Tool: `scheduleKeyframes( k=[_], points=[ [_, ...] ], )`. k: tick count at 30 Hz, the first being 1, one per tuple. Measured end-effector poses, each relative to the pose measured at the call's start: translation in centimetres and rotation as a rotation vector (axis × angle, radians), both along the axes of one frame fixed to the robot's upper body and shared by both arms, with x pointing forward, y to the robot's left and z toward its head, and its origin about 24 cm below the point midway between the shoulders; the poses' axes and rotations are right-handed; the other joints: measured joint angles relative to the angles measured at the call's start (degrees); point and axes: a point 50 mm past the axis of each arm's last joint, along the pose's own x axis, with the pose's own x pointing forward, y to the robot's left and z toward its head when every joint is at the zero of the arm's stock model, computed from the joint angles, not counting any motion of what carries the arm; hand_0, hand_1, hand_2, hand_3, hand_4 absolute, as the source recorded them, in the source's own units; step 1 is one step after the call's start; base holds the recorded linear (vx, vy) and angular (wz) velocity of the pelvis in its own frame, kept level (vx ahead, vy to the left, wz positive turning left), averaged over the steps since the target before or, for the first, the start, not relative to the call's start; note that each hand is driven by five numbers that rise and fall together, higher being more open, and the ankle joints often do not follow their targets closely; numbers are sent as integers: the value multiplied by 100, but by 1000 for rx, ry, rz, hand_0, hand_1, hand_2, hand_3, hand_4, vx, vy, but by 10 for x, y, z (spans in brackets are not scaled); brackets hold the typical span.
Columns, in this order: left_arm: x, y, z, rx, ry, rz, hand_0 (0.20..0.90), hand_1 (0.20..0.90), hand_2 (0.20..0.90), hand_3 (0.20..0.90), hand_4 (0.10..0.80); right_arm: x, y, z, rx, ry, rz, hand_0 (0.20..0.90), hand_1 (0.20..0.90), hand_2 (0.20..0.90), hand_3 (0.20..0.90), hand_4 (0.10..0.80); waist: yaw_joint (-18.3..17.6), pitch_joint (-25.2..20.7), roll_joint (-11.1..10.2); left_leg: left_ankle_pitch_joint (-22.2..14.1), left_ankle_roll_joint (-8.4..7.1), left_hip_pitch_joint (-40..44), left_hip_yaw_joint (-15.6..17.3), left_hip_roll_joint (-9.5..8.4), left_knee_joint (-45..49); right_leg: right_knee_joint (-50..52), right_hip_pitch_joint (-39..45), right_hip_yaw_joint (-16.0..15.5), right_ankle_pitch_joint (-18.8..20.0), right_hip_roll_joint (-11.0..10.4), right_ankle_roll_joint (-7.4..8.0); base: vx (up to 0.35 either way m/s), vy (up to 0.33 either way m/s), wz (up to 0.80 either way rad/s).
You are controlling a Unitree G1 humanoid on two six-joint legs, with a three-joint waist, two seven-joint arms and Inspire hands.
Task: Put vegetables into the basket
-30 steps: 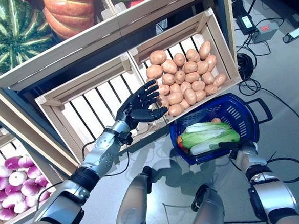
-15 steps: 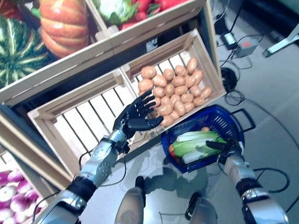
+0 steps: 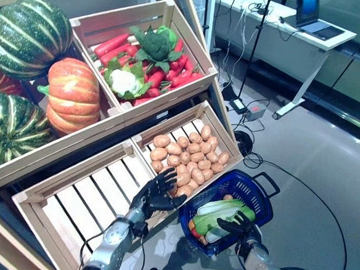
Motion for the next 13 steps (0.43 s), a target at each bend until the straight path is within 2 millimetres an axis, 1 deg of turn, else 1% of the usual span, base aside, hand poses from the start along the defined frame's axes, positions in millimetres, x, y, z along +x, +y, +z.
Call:
scheduleKeyframes(
  k=[3, 5, 8, 11, 12, 13],
  points=[
    [-12, 3, -16, 82, 69, -19, 900, 900, 900, 900, 800, -14, 2, -6, 33, 41, 18, 900, 900, 900, 900, 800, -8, -123, -14, 56, -15, 23, 9, 25, -100, -130, 19, 7, 66, 52, -6, 1, -41, -3],
    [-20, 2, -28, 131, 114, -7, 900, 900, 900, 900, 800, -17, 3, -8, 70, 42, 16, 900, 900, 900, 900, 800, -30, -162, -8, 100, -18, 23, 9, 23, -166, -216, 16, 10, 126, 68, -7, 3, -5, -2],
    [-35, 1, -42, 192, 177, -2, 900, 900, 900, 900, 800, -18, 8, -8, 127, 24, 33, 900, 900, 900, 900, 800, -97, -192, -15, 107, -19, 16, 14, 22, -172, -280, 15, 10, 182, 76, -8, 3, 3, -3],
    [-63, 3, -66, 240, 324, 57, 900, 900, 900, 900, 800, -20, 15, -9, 169, -5, 55, 900, 900, 900, 900, 800, -176, -245, -6, 123, -16, 7, 18, 20, -183, -308, 10, 11, 209, 78, -4, 11, 31, 0],
    [-72, 3, -73, 254, 367, 63, 900, 900, 900, 900, 800, -23, 15, -11, 171, 2, 57, 900, 900, 900, 900, 800, -169, -252, 2, 125, -15, 5, 16, 19, -183, -310, 10, 10, 212, 77, -5, 28, 37, 1],
    [-76, 3, -76, 267, 388, 60, 900, 900, 900, 900, 800, -24, 15, -12, 172, 9, 58, 900, 900, 900, 900, 800, -170, -256, 6, 126, -15, 5, 14, 18, -183, -310, 9, 10, 212, 77, -5, 0, 0, 0]
  ],
)
